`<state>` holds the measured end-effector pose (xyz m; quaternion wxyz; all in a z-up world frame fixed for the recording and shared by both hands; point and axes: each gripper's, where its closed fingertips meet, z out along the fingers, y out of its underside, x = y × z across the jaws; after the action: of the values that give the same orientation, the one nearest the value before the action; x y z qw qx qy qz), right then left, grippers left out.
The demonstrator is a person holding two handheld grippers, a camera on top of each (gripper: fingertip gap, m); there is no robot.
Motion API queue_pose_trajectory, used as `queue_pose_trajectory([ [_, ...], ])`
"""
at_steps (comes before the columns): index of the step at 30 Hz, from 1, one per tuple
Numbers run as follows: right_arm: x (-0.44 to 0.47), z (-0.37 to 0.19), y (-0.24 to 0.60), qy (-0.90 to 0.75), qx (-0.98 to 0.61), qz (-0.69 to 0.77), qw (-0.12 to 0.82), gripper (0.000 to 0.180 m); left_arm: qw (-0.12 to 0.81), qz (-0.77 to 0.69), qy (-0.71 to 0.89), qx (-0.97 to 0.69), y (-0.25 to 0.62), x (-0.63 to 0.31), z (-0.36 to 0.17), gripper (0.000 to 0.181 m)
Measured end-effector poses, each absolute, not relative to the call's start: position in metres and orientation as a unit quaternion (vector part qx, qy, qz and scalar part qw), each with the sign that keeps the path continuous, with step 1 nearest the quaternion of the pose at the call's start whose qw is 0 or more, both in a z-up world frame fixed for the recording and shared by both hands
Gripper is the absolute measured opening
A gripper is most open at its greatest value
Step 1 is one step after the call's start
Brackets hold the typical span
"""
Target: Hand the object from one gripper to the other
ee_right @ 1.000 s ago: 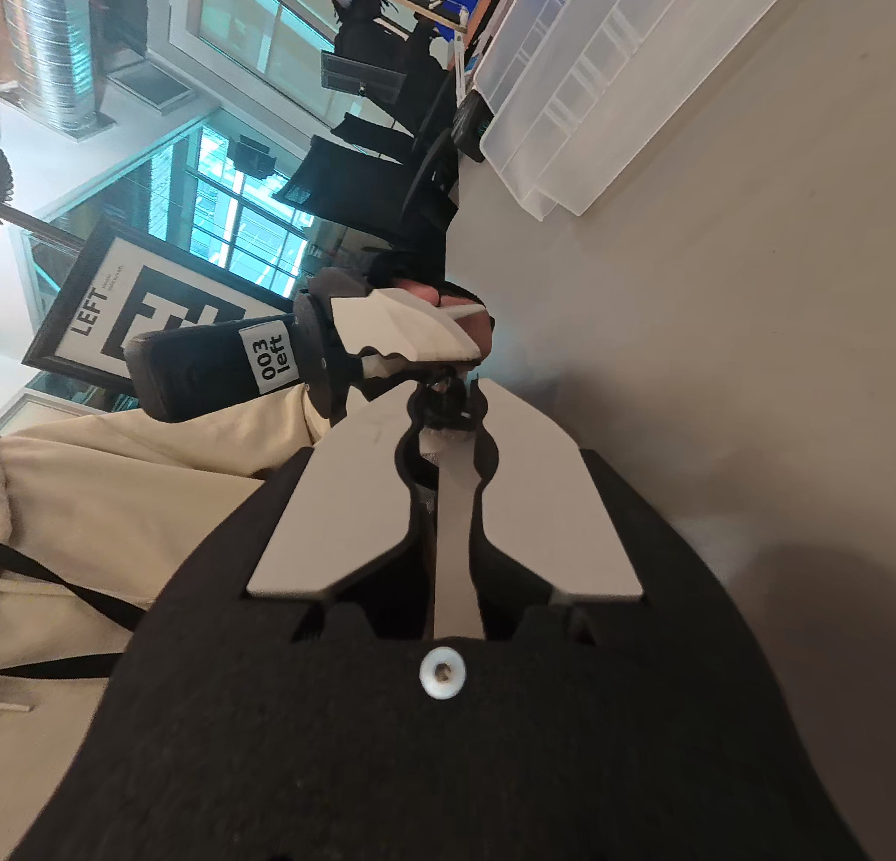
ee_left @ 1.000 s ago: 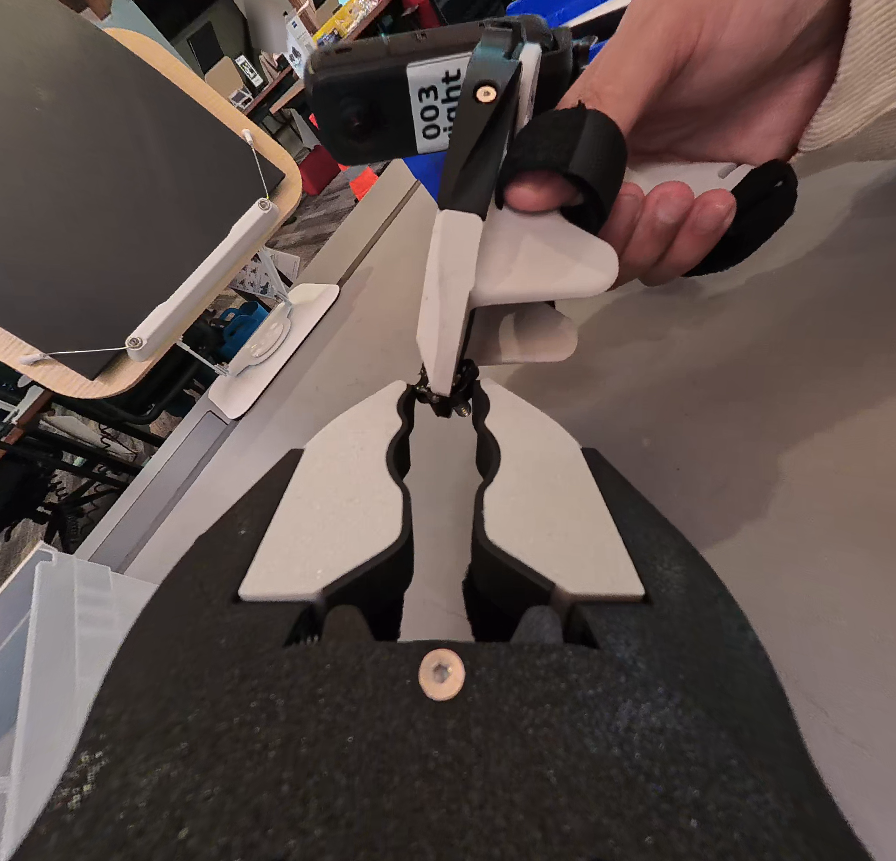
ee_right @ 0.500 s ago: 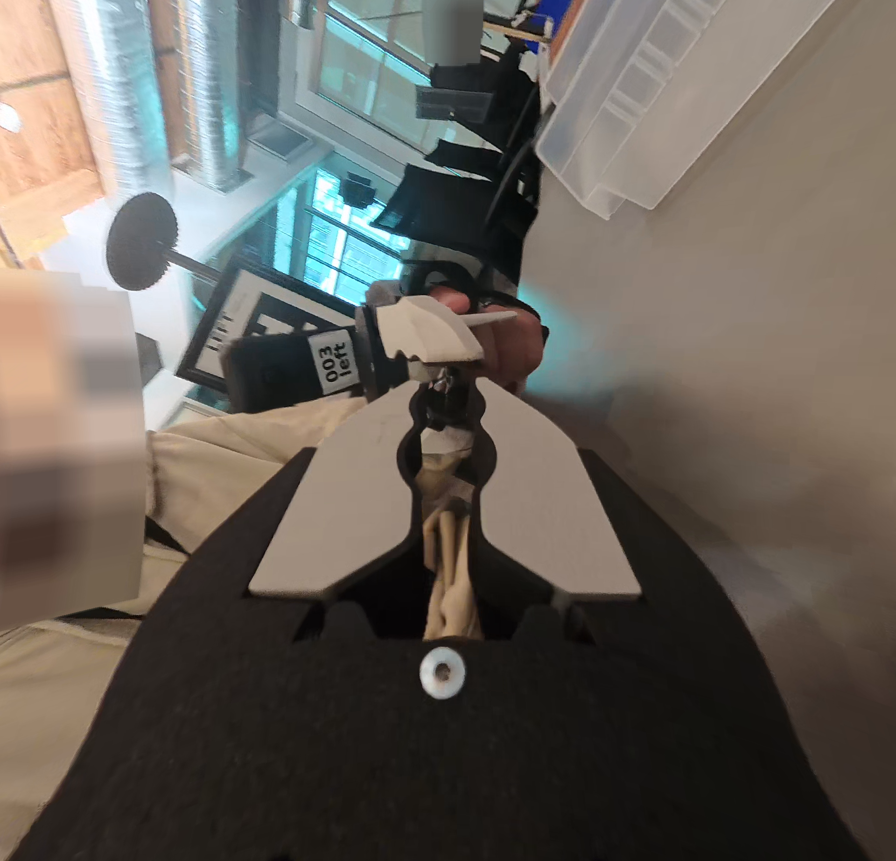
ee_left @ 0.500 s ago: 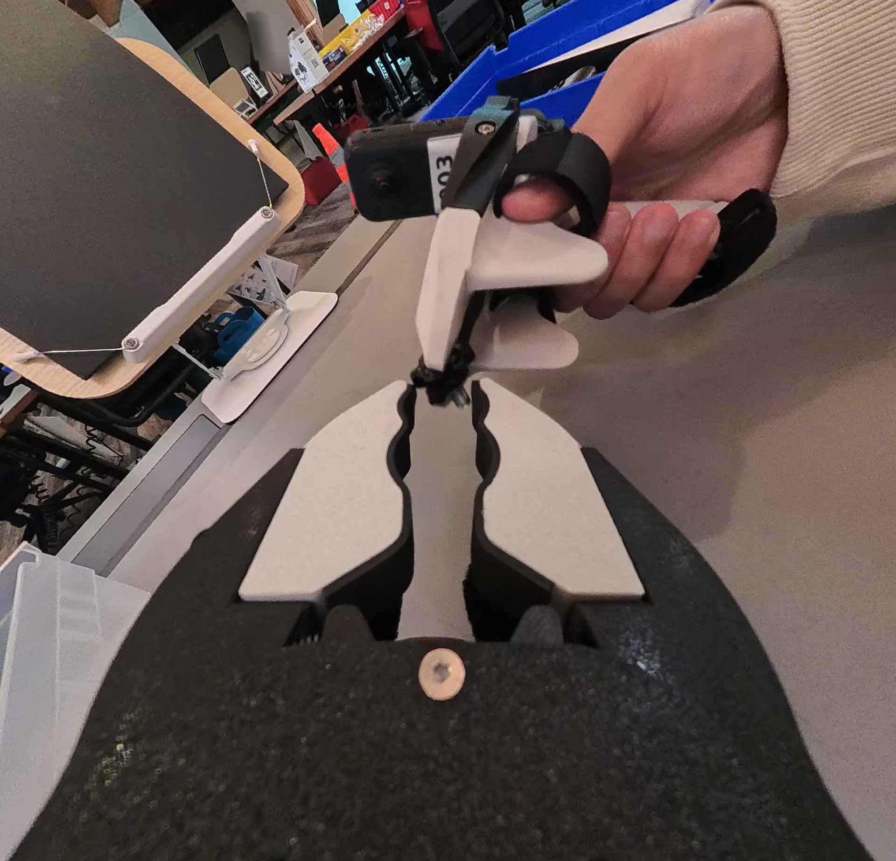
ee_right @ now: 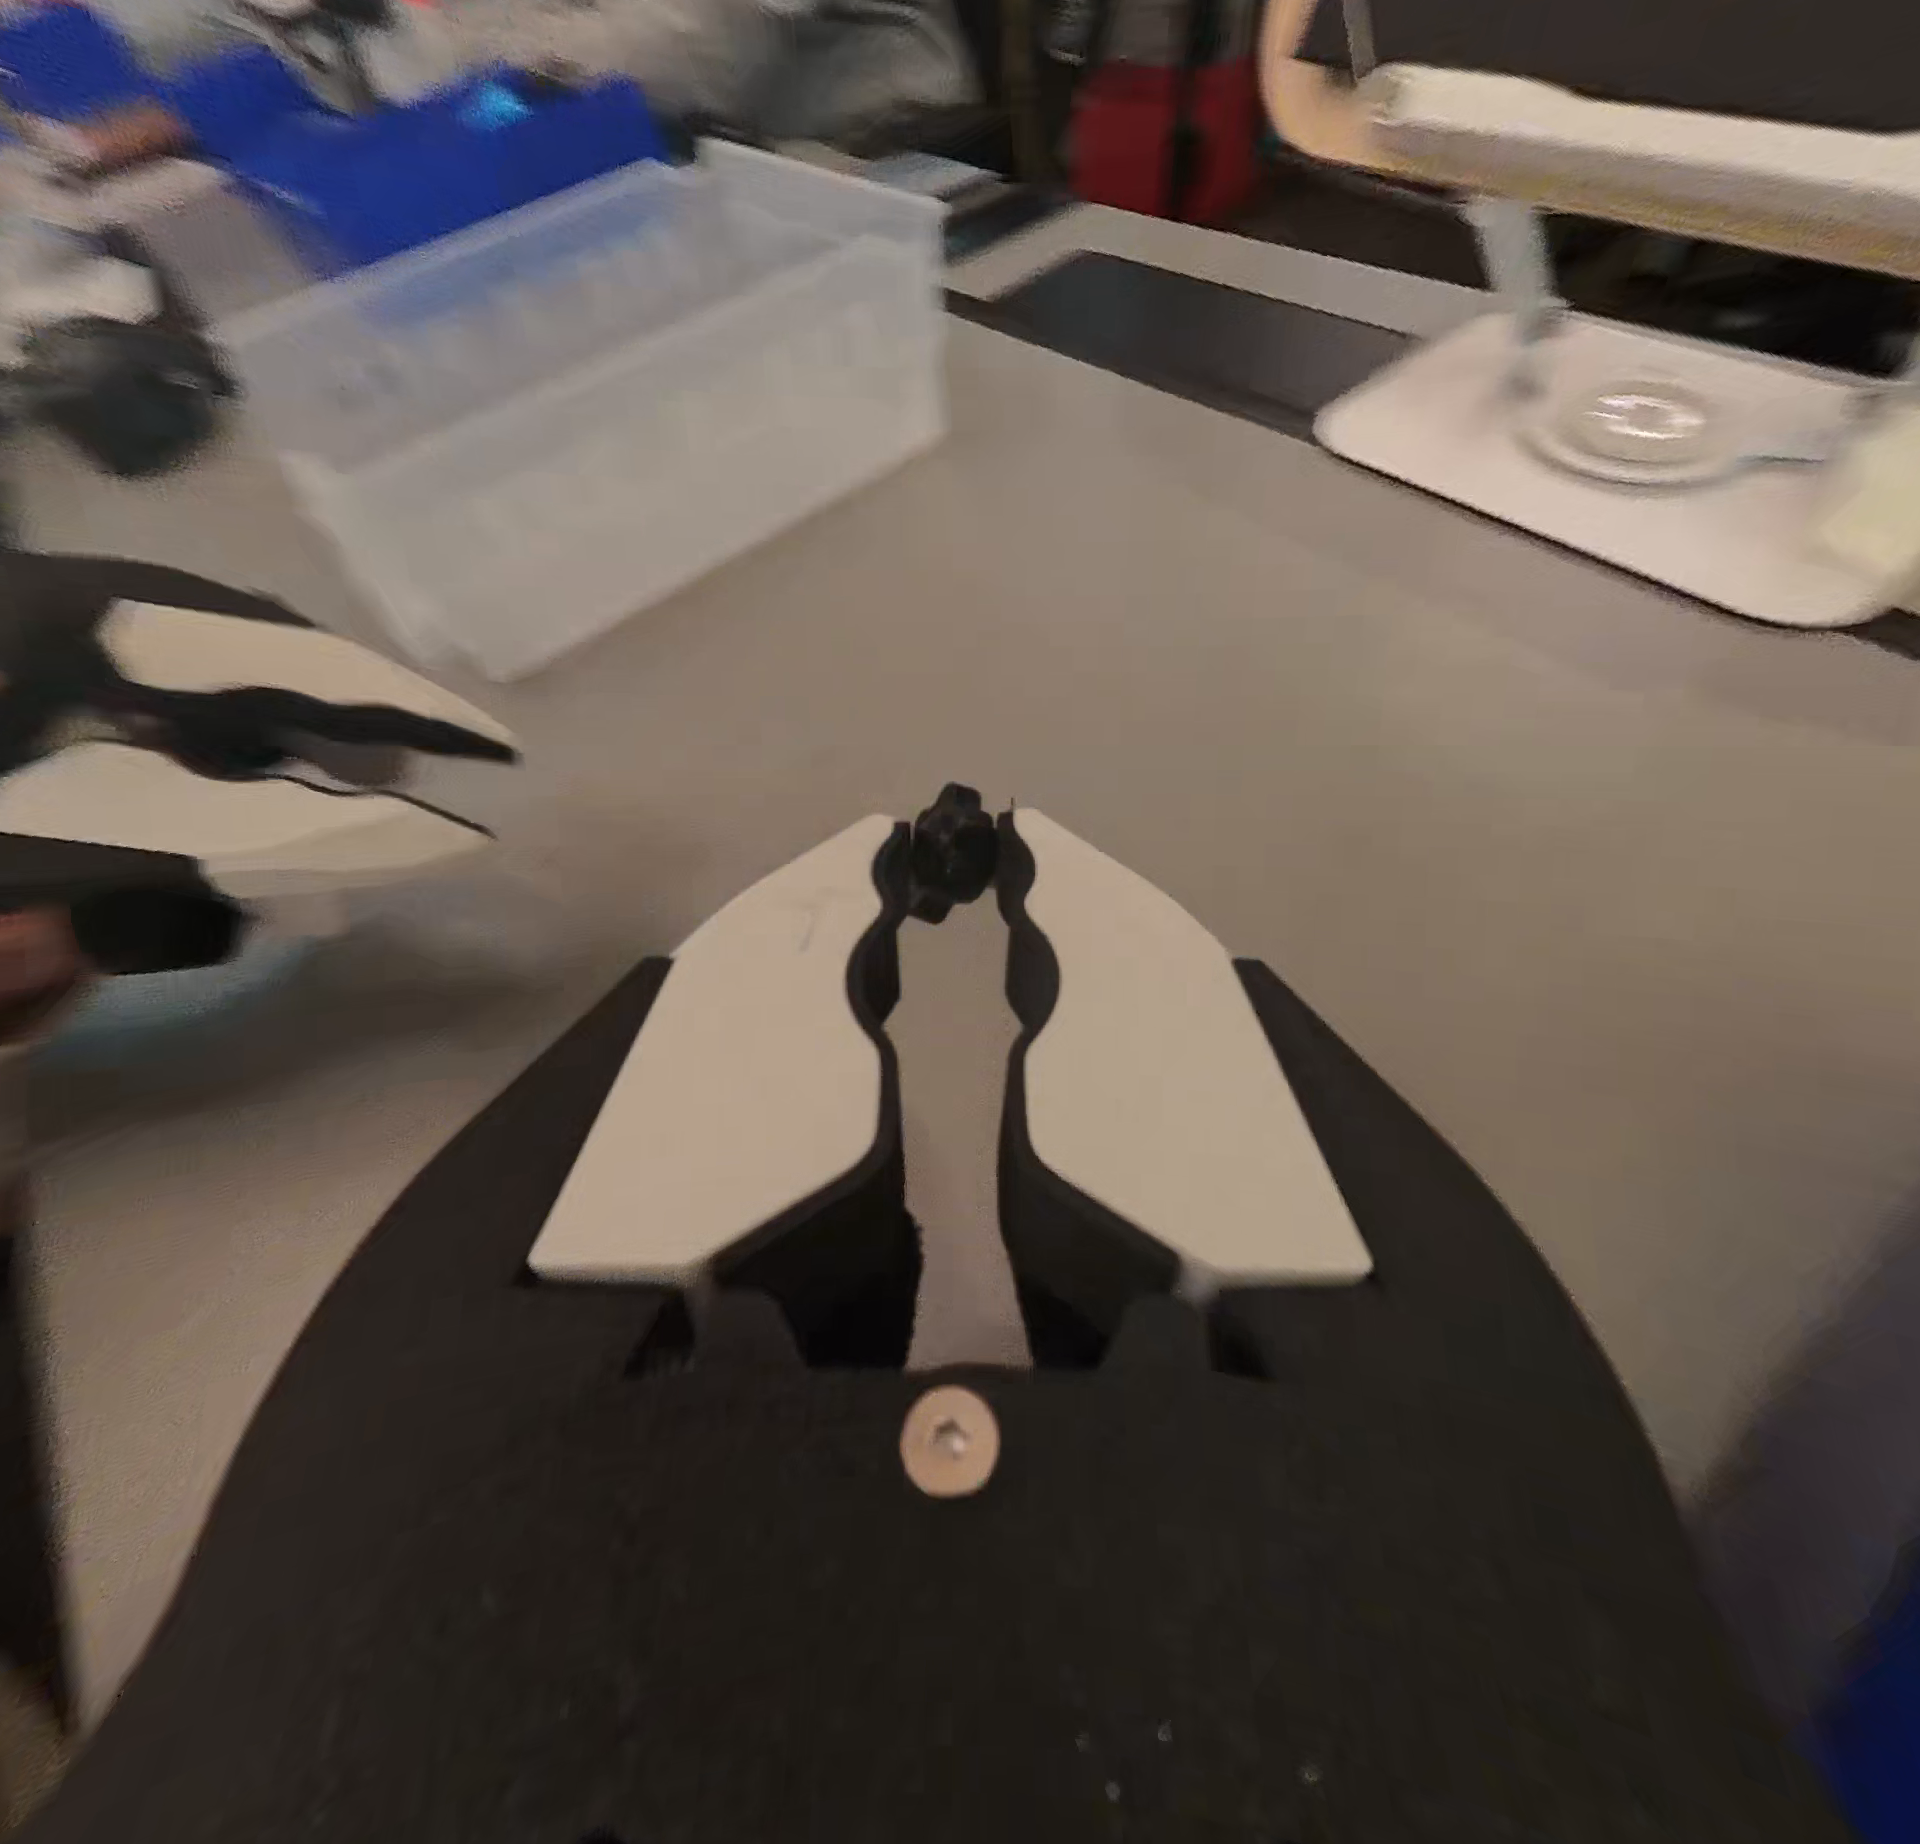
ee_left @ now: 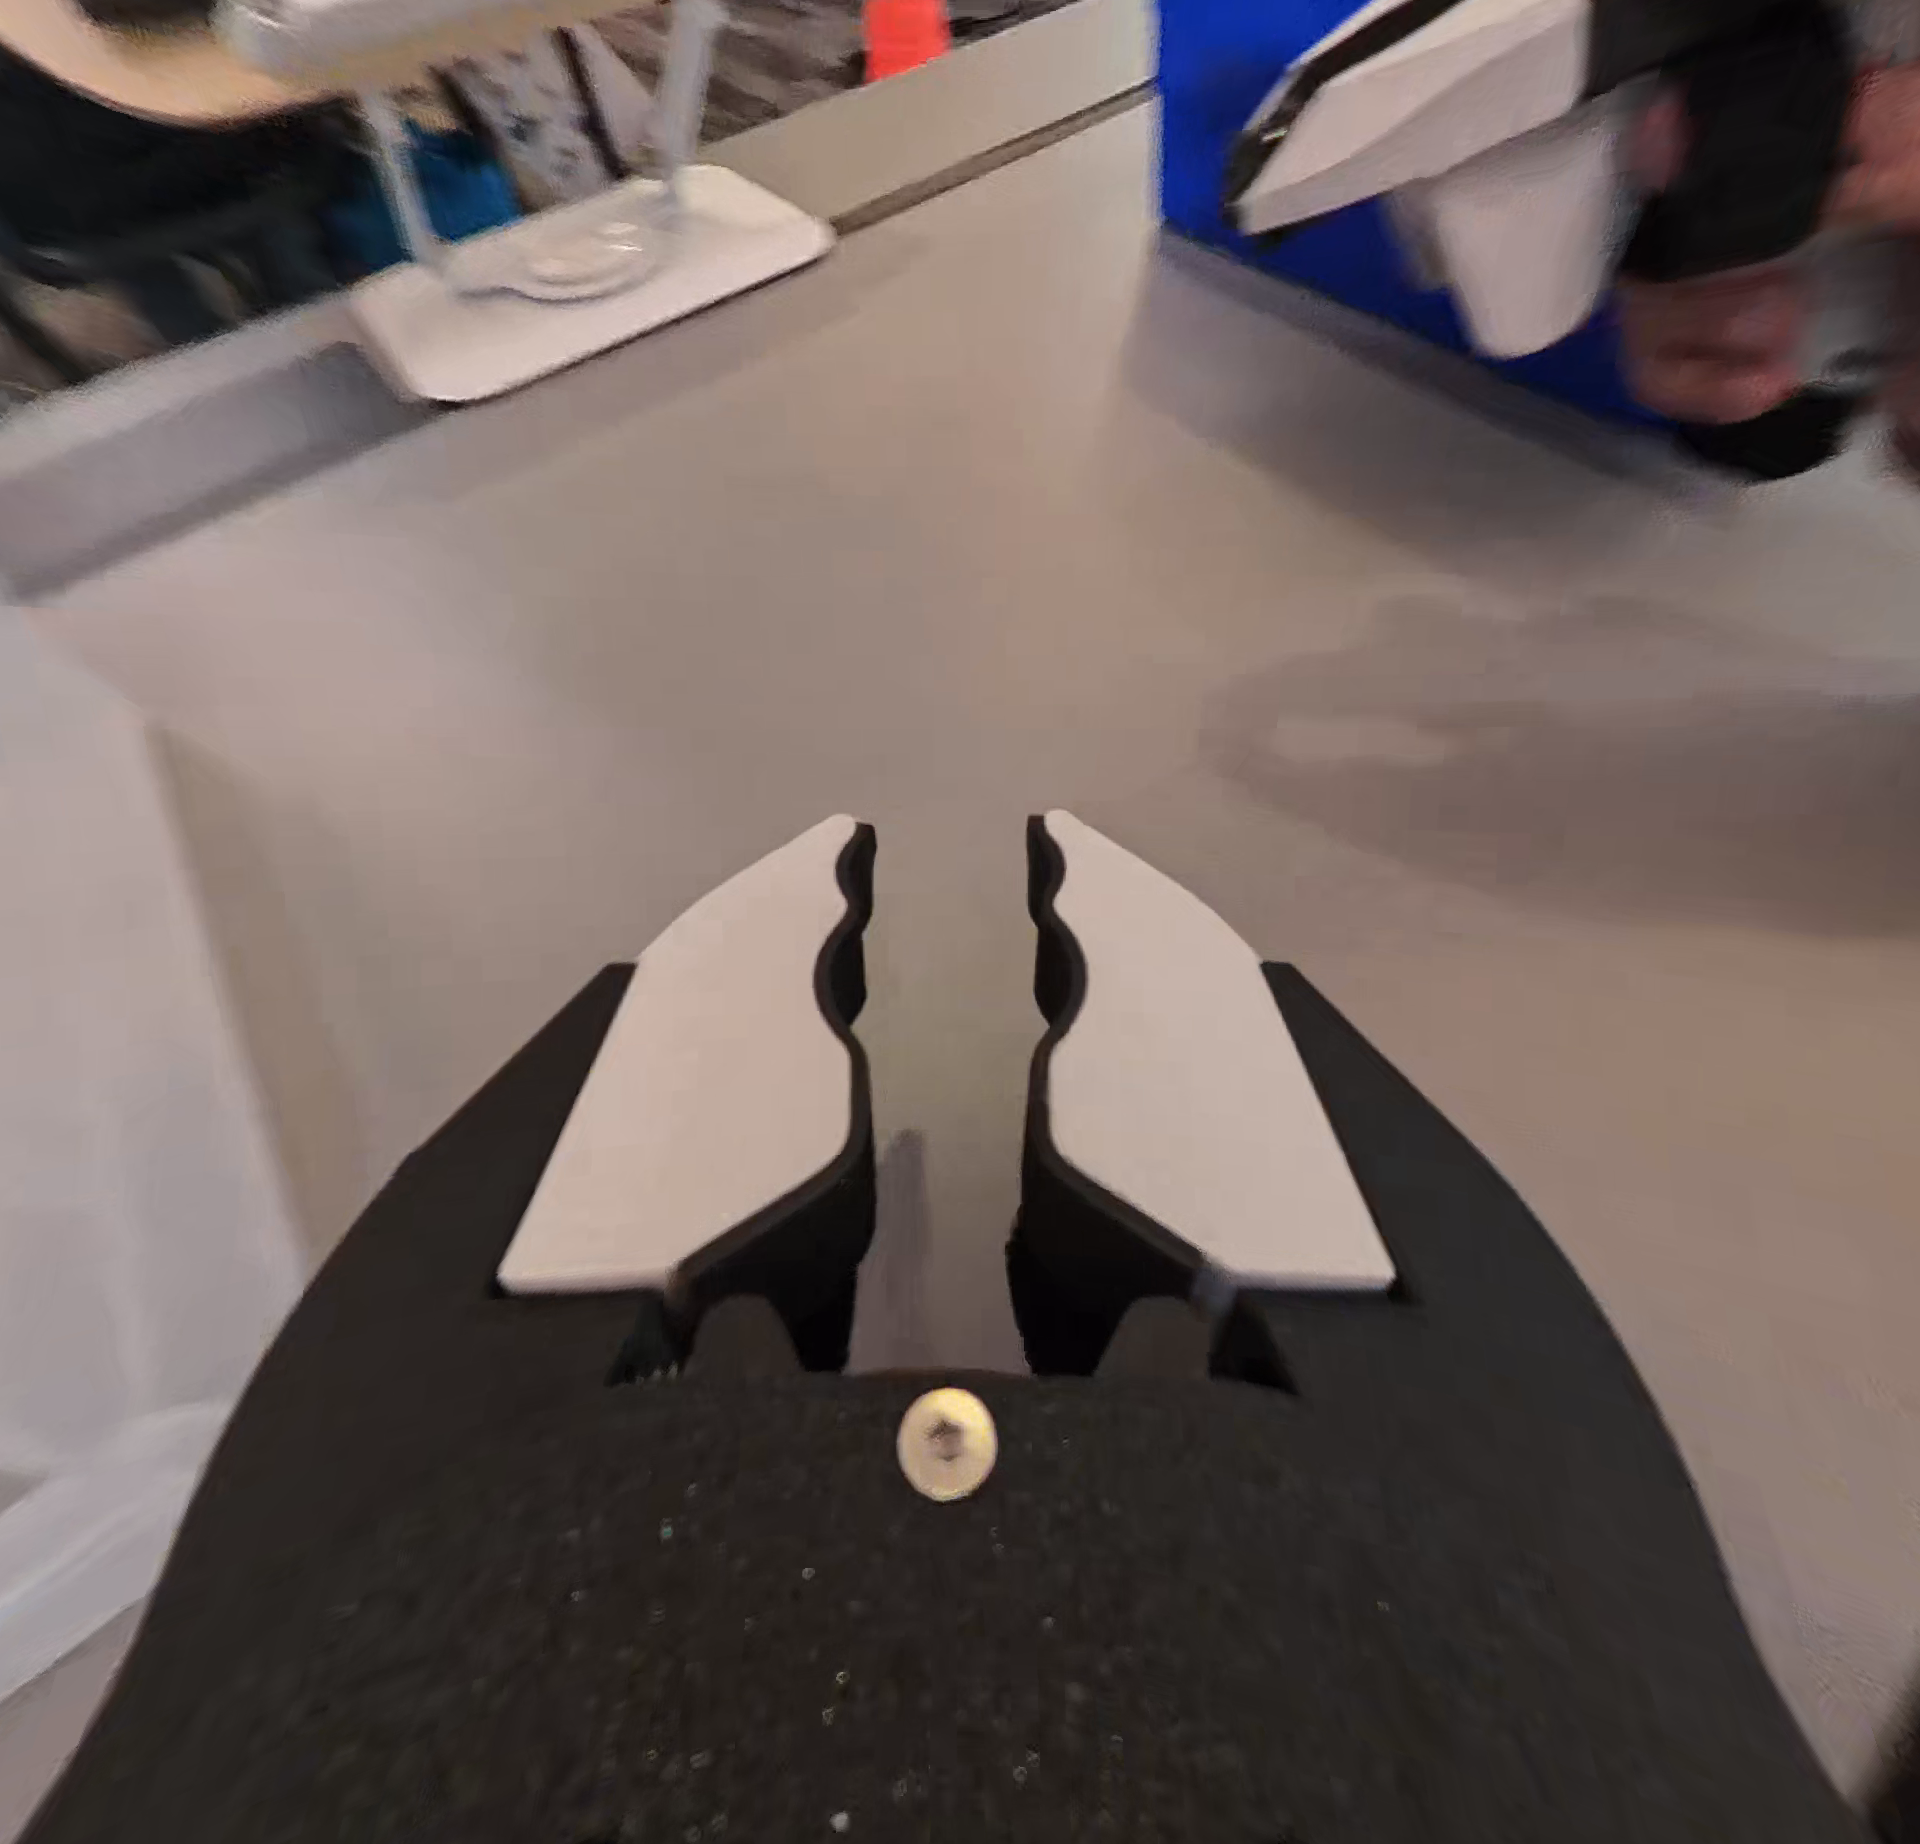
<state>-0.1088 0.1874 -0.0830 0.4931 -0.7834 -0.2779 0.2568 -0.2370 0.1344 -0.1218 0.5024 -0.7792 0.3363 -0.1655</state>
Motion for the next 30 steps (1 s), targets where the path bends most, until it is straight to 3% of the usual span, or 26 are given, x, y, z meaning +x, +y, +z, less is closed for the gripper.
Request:
queue_pose_trajectory([
  [3,-0.09,-0.106,0.197,-0.269,-0.807,0.151,0.504,0.015,0.51,-0.065,0.334,-0.79,0.148,-0.261,-0.13,0.031],
  [6,-0.082,-0.12,0.201,-0.284,-0.815,0.088,0.497,0.015,0.508,-0.06,0.32,-0.797,0.15,-0.265,-0.13,0.031],
  [22,-0.077,-0.115,0.204,-0.269,-0.816,0.097,0.502,0.015,0.438,-0.159,0.294,-0.835,0.144,-0.257,-0.151,0.033],
  [26,-0.068,-0.085,0.205,-0.258,-0.808,0.102,0.52,0.015,0.436,-0.163,0.295,-0.835,0.143,-0.257,-0.151,0.033],
  [30,-0.002,0.0,0.213,-0.213,-0.779,0.03,0.589,0.016,0.433,-0.175,0.293,-0.835,0.142,-0.255,-0.151,0.033],
])
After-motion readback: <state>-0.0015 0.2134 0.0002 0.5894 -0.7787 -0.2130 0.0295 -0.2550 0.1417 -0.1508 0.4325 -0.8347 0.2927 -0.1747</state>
